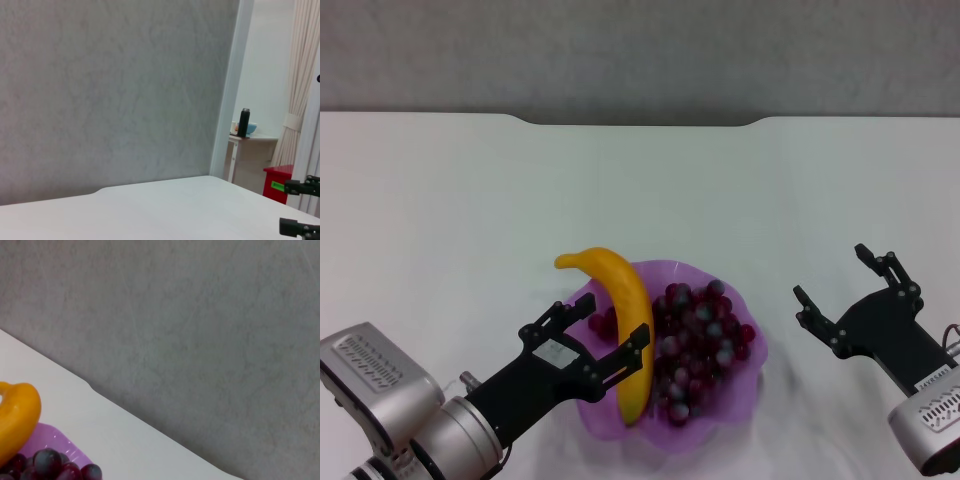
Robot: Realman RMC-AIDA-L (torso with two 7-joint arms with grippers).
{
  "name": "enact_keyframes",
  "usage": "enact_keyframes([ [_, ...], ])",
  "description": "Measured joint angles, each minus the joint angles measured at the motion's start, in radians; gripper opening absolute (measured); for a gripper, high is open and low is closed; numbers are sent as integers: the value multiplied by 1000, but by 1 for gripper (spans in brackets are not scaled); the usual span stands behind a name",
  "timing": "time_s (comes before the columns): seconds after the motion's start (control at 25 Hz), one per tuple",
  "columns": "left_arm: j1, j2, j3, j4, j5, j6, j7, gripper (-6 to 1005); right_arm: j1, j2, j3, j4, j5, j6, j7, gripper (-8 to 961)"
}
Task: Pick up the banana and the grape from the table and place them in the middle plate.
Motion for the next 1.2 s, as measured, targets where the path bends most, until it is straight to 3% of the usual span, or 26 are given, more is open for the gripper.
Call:
enact_keyframes([
  [1.2, 5, 3, 5, -2, -23, -2, -3, 835, 0, 2, 0, -1, -2, 0, 5, 897],
])
